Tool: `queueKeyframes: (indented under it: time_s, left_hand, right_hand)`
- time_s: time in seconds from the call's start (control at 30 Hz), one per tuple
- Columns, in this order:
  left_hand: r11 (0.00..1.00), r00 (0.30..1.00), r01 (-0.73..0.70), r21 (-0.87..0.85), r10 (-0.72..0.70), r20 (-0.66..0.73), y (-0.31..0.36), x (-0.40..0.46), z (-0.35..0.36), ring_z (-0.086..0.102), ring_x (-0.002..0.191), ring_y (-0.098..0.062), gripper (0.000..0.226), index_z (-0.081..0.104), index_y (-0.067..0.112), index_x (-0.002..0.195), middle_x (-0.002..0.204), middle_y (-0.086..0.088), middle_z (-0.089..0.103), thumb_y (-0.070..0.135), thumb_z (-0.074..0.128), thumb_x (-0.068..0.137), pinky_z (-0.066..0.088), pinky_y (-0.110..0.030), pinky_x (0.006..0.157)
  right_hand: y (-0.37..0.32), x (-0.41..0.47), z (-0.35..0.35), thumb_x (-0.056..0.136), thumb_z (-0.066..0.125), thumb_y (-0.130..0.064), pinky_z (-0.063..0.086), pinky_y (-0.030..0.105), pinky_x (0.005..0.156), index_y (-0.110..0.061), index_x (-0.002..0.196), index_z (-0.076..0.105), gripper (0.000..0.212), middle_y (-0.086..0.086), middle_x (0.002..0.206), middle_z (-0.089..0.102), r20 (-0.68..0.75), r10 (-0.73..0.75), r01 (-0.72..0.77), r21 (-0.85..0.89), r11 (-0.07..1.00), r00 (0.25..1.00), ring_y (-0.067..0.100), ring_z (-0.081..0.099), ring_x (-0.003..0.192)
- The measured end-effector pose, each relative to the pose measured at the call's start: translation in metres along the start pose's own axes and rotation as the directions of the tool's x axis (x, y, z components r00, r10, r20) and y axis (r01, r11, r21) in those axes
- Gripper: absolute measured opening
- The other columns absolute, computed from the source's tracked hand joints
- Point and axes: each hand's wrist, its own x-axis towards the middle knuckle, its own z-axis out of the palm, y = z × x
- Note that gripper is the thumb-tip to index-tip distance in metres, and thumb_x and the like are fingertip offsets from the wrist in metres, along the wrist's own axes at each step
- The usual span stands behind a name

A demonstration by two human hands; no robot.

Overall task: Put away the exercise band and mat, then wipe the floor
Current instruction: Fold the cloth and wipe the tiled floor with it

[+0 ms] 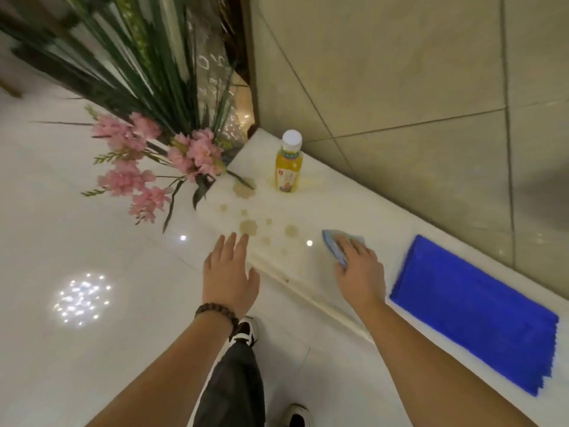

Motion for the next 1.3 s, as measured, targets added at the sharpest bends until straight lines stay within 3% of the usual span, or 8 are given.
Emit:
queueKeyframes:
  time_s: [0.1, 0.23, 0.5, 0.63, 0.77, 1.0, 1.1, 1.3]
  left_hand:
    - [0.995, 0.992, 0.101, -0.027, -0.103, -0.076, -0.011, -0.058, -0.036, 0.001, 0.148, -0.019, 0.067, 0.011, 0.026, 0.153, 0.161, 0.0, 0.009, 0.031, 0.045, 0.095, 0.007, -0.04, 0.119]
    - [0.96, 0.953, 0.271, -0.07, -0.278, -0.123, -0.042, -0.133, -0.071, 0.0, 0.148, -0.021, 0.067, 0.007, 0.027, 0.153, 0.161, 0.001, 0.006, 0.035, 0.043, 0.096, 0.006, -0.041, 0.12]
    - [0.832, 0.819, 0.545, -0.104, -0.555, -0.142, -0.131, -0.258, -0.106, 0.0, 0.148, -0.022, 0.066, 0.005, 0.025, 0.153, 0.161, 0.0, 0.006, 0.041, 0.037, 0.097, 0.008, -0.043, 0.12]
    - [0.757, 0.745, 0.637, -0.142, -0.653, -0.14, -0.18, -0.307, -0.113, 0.0, 0.148, -0.021, 0.066, 0.004, 0.025, 0.153, 0.161, 0.0, 0.005, 0.044, 0.034, 0.098, 0.005, -0.042, 0.119]
    - [0.705, 0.698, 0.681, -0.198, -0.707, -0.117, -0.234, -0.349, -0.112, -0.001, 0.148, -0.02, 0.066, 0.005, 0.024, 0.153, 0.161, -0.001, 0.005, 0.045, 0.033, 0.097, 0.004, -0.042, 0.12]
    - [0.673, 0.678, 0.71, -0.208, -0.733, -0.058, -0.341, -0.392, -0.09, -0.003, 0.148, -0.02, 0.066, 0.003, 0.024, 0.153, 0.161, -0.001, 0.004, 0.046, 0.029, 0.098, 0.004, -0.042, 0.12]
    - [0.675, 0.682, 0.712, -0.193, -0.73, -0.039, -0.38, -0.393, -0.076, -0.004, 0.148, -0.021, 0.066, 0.003, 0.023, 0.153, 0.161, -0.002, 0.004, 0.046, 0.029, 0.098, 0.004, -0.043, 0.12]
    - [0.663, 0.674, 0.727, -0.181, -0.739, -0.001, -0.446, -0.353, -0.032, -0.007, 0.148, -0.022, 0.066, 0.0, 0.023, 0.153, 0.161, -0.002, -0.002, 0.048, 0.026, 0.098, 0.003, -0.044, 0.12]
  right_hand:
    - [-0.028, -0.049, -0.025, 0.088, 0.056, -0.02, 0.05, 0.044, 0.086, -0.02, 0.138, 0.045, 0.051, 0.009, 0.134, 0.053, -0.016, -0.14, 0.14, 0.103, 0.985, 0.99, 0.031, 0.052, 0.111]
    - [-0.069, -0.105, -0.041, 0.087, 0.059, -0.017, 0.048, 0.046, 0.091, -0.018, 0.138, 0.046, 0.053, 0.009, 0.135, 0.052, 0.009, -0.291, 0.287, 0.145, 0.947, 0.957, 0.03, 0.05, 0.115]
    - [-0.154, -0.189, -0.019, 0.083, 0.06, -0.011, 0.049, 0.048, 0.089, -0.013, 0.131, 0.055, 0.049, 0.011, 0.126, 0.06, 0.113, -0.495, 0.47, 0.188, 0.862, 0.862, 0.034, 0.053, 0.114]
    - [-0.2, -0.228, 0.009, 0.081, 0.052, -0.02, 0.049, 0.046, 0.088, -0.016, 0.13, 0.057, 0.05, 0.009, 0.121, 0.063, 0.181, -0.551, 0.522, 0.187, 0.832, 0.815, 0.032, 0.055, 0.111]
    - [-0.25, -0.266, 0.046, 0.08, 0.05, -0.024, 0.052, 0.044, 0.08, -0.019, 0.129, 0.058, 0.05, 0.01, 0.114, 0.065, 0.228, -0.58, 0.549, 0.19, 0.814, 0.782, 0.033, 0.058, 0.1]
    - [-0.331, -0.318, 0.131, 0.086, 0.056, -0.015, 0.053, 0.044, 0.082, -0.023, 0.131, 0.054, 0.046, 0.004, 0.115, 0.062, 0.278, -0.574, 0.541, 0.192, 0.819, 0.77, 0.025, 0.058, 0.099]
    - [-0.35, -0.32, 0.172, 0.085, 0.055, -0.017, 0.056, 0.043, 0.076, -0.028, 0.128, 0.054, 0.044, 0.0, 0.109, 0.064, 0.302, -0.572, 0.527, 0.223, 0.82, 0.762, 0.023, 0.061, 0.093]
    - [-0.375, -0.29, 0.253, 0.089, 0.058, -0.019, 0.057, 0.042, 0.08, -0.025, 0.129, 0.054, 0.041, 0.002, 0.112, 0.064, 0.299, -0.544, 0.515, 0.176, 0.839, 0.784, 0.02, 0.062, 0.094]
